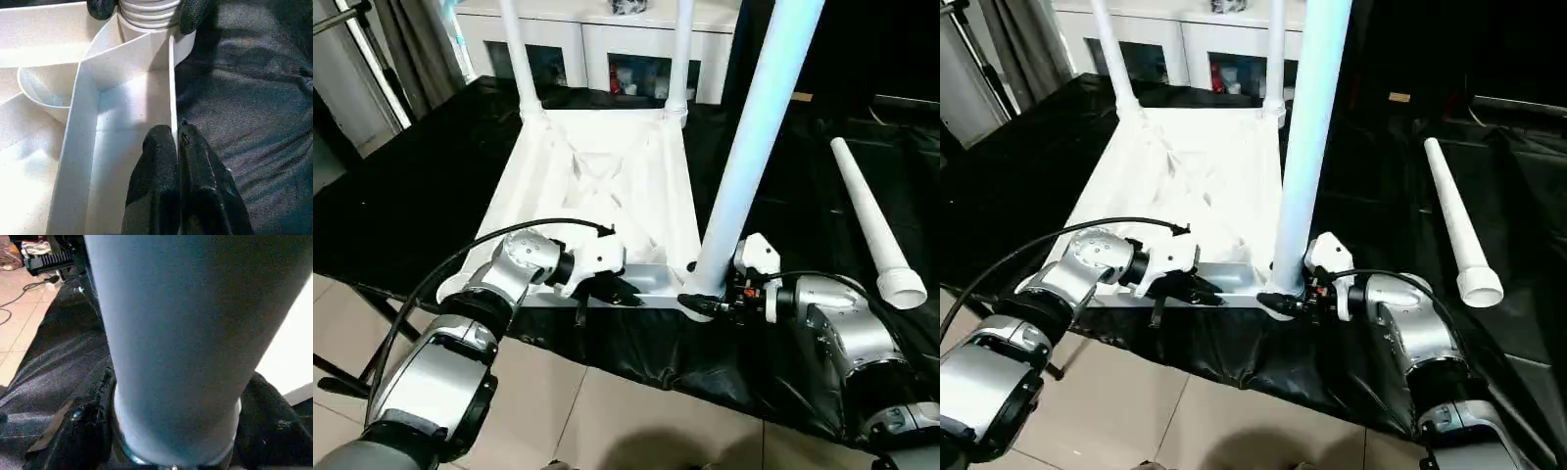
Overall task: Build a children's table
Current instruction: Rotate leg to tighten
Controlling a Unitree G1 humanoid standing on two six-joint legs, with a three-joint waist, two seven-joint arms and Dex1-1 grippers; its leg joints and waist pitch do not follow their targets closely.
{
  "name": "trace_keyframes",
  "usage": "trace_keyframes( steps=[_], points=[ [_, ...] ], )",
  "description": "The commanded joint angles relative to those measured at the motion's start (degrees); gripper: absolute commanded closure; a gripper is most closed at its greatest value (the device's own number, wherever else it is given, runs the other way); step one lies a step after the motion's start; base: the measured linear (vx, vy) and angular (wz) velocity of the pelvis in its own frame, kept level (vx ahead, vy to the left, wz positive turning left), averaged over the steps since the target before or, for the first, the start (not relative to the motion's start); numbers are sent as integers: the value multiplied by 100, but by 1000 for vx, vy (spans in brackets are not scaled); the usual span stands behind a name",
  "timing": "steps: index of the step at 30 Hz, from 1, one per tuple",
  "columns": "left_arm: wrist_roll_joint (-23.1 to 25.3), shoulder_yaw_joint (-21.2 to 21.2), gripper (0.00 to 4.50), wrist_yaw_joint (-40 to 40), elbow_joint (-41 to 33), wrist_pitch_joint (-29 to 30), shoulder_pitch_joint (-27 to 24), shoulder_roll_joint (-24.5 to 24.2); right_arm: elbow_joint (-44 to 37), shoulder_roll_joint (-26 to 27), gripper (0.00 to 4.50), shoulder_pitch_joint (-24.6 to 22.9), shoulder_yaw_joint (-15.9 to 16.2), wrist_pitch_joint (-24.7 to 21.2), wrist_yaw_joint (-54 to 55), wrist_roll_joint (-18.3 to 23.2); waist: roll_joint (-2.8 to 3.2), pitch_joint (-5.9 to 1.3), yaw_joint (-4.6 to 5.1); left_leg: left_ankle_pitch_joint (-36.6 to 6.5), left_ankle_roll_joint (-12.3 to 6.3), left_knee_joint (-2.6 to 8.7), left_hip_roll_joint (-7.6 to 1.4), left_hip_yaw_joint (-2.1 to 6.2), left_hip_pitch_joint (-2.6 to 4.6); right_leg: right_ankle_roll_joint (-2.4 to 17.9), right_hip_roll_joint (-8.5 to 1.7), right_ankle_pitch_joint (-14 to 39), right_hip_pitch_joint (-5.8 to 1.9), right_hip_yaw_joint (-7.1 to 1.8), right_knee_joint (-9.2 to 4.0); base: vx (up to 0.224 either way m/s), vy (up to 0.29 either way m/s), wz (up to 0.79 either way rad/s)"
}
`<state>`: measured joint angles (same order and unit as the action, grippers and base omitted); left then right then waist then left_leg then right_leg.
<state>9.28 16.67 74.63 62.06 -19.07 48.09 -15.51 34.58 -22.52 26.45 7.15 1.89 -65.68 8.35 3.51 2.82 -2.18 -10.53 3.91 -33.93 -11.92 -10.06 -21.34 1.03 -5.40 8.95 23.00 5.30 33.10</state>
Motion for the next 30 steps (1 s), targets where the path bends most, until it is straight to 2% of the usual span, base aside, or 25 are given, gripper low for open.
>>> trace_keyframes(
  steps=[1, 2, 5, 7, 10, 11, 14, 15, 16, 18, 24, 27, 28, 30],
  points=[
    [65, 74, 450, -92, 53, 91, 17, 67, -107, 164, 176, -104, -4, -143, 213, 24, -42, -428, -8, -1146, -644, 369, -123, -7, 47, 1582, -268, 810, -358, -214, -298, 0, 0, 0],
    [86, 41, 450, -413, 94, 231, 52, 163, 30, 319, 176, -79, -70, -176, 771, -112, -35, -411, 1, -1207, -600, 383, -128, -9, 49, 1558, -273, 942, -341, -216, -310, 0, 0, 0],
    [195, 29, 450, -1030, 162, 512, 132, 356, 253, 613, 176, -13, -273, -115, 1752, -244, -78, -377, 48, -1467, -411, 410, -106, -3, 74, 1402, -278, 1568, -323, -211, -374, 0, 0, 0],
    [209, -20, 450, -1395, 209, 660, 182, 501, 422, 797, 177, 72, -407, -207, 2442, -337, -70, -349, 99, -1720, -243, 419, -71, 13, 99, 1112, -290, 2398, -293, -200, -465, 0, 0, 0],
    [154, -81, 450, -1514, 223, 806, 210, 616, 517, 907, 177, 118, -474, -180, 2807, -384, -83, -343, 138, -1795, -245, 422, -58, 20, 104, 996, -281, 2604, -275, -191, -522, 0, 0, 0],
    [173, -109, 450, -2018, 231, 1020, 252, 909, 718, 1208, 177, 224, -521, -197, 3597, -514, -91, -343, 169, -1789, -277, 419, -57, 20, 99, 1003, -278, 2577, -260, -193, -522, 0, 0, 0],
    [241, -78, 450, -2628, 175, 1208, 269, 1292, 930, 1665, 177, 387, -583, -203, 4709, -702, -72, -335, 233, -1826, -222, 423, -44, 32, 103, 957, -265, 2682, -243, -171, -539, 0, 0, 0],
    [269, -56, 450, -2692, 145, 1183, 257, 1335, 940, 1718, 142, 405, -536, -128, 4796, -777, -86, -335, 238, -1863, -239, 419, -36, 30, 101, 921, -261, 2745, -240, -164, -553, 0, 0, 0],
    [285, -34, 450, -2695, 135, 1155, 251, 1358, 944, 1752, 142, 412, -536, -66, 4847, -815, -82, -342, 243, -1888, -279, 413, -28, 29, 101, 867, -268, 2801, -237, -165, -571, 0, 0, 0],
    [293, -9, 450, -2656, 128, 1111, 240, 1369, 914, 1804, 107, 415, -594, 39, 4878, -784, -82, -351, 240, -1852, -340, 415, -32, 31, 83, 857, -266, 2685, -244, -171, -564, 0, 0, 0],
    [202, -30, 450, -2182, -11, 739, 150, 1084, 637, 1482, 60, 314, -620, 150, 4095, -548, -88, -393, 216, -1510, -527, 404, -60, 20, 30, 1184, -275, 1720, -310, -204, -443, 0, 0, 0],
    [184, -9, 450, -1838, -86, 588, 62, 846, 452, 1130, 60, 206, -518, 130, 3231, -401, -92, -417, 178, -1245, -687, 375, -67, 14, 17, 1314, -272, 1282, -348, -206, -387, 0, 0, 0],
    [184, -9, 450, -1838, -86, 588, 62, 846, 452, 1130, 60, 206, -518, 130, 3231, -401, -76, -427, 180, -1137, -758, 365, -81, 10, 14, 1403, -277, 1047, -342, -212, -354, 0, 0, 0],
    [99, -4, 450, -1363, -135, 408, -17, 663, 318, 771, 60, 104, -372, 254, 2440, -317, -86, -437, 153, -988, -814, 348, -90, -3, 13, 1517, -265, 753, -347, -212, -312, 0, 0, 0]
  ],
)
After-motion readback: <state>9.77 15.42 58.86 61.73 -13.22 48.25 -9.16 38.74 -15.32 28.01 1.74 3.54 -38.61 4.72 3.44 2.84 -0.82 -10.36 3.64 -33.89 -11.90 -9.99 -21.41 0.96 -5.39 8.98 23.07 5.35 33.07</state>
